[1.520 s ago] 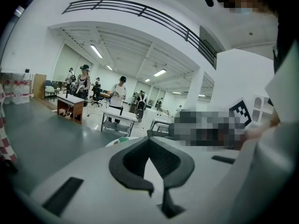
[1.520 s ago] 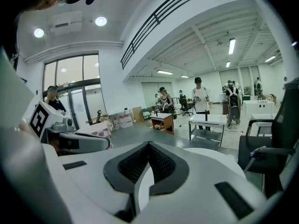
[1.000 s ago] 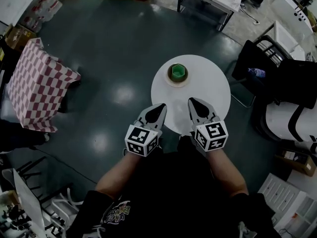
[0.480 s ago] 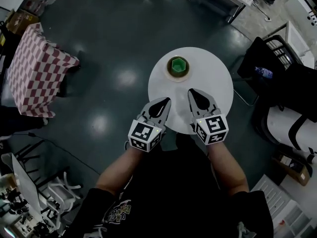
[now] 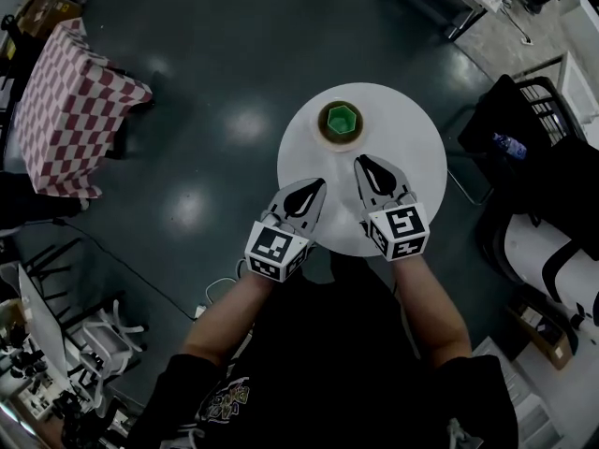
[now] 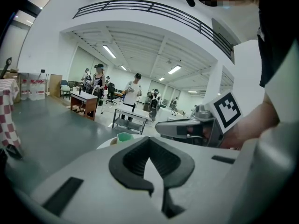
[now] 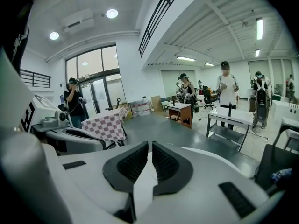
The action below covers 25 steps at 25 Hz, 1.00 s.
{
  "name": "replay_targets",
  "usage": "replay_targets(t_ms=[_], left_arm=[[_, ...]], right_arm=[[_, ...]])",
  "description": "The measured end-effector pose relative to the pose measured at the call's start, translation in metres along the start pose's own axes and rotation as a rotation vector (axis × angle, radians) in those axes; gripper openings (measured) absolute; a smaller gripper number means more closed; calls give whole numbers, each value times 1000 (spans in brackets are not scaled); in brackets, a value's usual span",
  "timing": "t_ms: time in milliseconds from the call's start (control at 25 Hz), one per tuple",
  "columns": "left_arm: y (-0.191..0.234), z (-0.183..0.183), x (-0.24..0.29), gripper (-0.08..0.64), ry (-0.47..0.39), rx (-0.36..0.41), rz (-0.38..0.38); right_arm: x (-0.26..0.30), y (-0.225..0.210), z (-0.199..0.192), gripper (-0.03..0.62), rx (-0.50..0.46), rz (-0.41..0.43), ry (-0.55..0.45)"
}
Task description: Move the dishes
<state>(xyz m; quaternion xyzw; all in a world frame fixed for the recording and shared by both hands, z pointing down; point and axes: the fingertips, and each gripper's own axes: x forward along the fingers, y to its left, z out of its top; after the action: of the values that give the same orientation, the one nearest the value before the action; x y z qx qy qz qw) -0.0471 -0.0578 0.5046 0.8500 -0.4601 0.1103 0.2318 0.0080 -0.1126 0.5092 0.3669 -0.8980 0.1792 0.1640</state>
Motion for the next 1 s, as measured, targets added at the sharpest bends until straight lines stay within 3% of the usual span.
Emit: replay_targets(t_ms=[160,240,560,1000], left_arm=[[-3,-3,8,5,3,5,6],[-3,-5,10,5,7,4,14],[4,-14,13,5,26,-20,64],[11,-21,12,5,45,-44,118]], right_arm=[[12,-12,-9,28,-5,16,20],[19,-17,-13,102,-4,32,32],[53,-33,-31,247,-20,94,91],[99,-48,-49,295,-91,134,162]])
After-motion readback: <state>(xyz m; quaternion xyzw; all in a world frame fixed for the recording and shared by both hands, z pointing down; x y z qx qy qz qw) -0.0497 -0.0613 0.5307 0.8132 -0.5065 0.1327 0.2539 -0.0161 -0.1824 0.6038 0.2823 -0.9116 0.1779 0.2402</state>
